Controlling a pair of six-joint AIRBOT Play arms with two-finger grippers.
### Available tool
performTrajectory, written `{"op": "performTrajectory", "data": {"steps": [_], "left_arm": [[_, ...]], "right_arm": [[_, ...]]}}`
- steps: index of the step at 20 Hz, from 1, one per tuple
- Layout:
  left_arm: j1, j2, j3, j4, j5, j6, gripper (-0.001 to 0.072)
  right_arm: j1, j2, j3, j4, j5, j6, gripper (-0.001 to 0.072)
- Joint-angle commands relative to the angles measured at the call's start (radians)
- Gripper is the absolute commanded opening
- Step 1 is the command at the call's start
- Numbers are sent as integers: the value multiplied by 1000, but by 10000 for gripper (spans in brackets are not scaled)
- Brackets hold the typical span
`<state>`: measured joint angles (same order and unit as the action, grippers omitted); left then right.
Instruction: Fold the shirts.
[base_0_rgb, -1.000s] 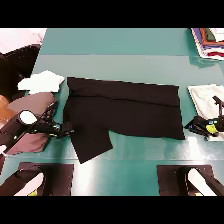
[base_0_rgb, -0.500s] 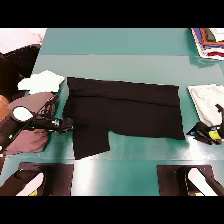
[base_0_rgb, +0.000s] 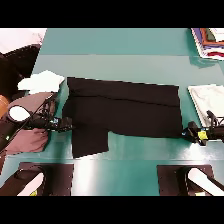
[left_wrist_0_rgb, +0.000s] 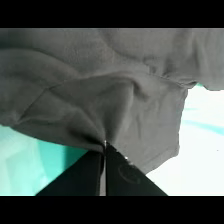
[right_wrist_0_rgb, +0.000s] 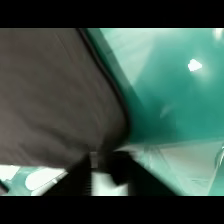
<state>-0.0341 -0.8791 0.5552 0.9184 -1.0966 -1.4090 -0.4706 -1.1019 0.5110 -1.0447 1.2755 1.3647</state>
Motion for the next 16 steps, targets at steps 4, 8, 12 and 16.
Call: {"op": "performTrajectory", "data": {"steps": [4,8,12,16], "left_arm": [[0,116,6,173,-158,-87,21],[0,351,1,204,-387,-223,21],[0,460,42,163,-523,-270,21],[0,346,100,277,-303,-215,22]], "right_arm": [[143,74,27,-51,68,-20,13],[203,310,87,-272,216,53,13],[238,473,189,-325,299,98,12],[325,371,329,-311,249,128,12]]}}
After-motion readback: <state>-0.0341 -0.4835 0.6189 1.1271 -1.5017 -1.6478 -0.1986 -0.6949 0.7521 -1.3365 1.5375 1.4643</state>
